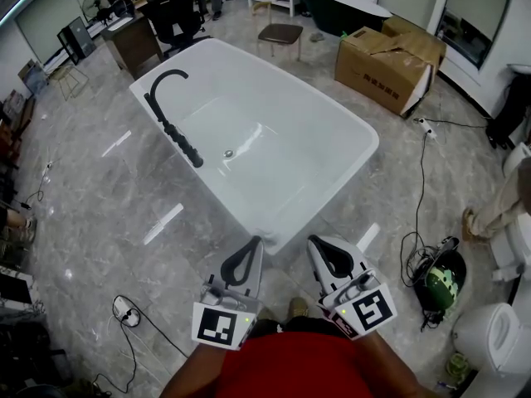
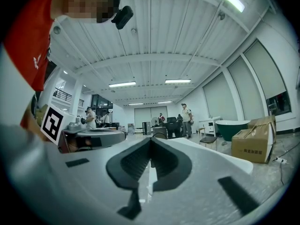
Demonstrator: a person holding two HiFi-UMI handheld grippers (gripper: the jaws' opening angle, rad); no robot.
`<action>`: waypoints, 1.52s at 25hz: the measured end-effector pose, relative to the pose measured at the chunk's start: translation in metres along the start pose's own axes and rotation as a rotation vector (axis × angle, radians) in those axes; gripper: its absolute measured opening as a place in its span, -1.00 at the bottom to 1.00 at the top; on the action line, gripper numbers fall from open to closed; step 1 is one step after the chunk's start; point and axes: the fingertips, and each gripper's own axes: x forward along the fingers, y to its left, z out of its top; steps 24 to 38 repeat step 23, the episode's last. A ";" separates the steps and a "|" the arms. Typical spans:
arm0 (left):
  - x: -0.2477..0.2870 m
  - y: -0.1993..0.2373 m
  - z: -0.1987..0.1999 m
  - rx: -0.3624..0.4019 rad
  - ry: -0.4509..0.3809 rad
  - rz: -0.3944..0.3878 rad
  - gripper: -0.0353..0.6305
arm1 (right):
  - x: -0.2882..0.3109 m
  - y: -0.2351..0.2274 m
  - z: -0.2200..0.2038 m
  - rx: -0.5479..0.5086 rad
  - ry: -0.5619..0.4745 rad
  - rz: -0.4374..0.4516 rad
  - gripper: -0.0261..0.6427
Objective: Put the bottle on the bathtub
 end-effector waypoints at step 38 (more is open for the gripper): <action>0.009 0.004 0.004 0.009 0.003 -0.021 -0.87 | 0.004 -0.008 -0.004 -0.003 0.024 -0.019 -0.91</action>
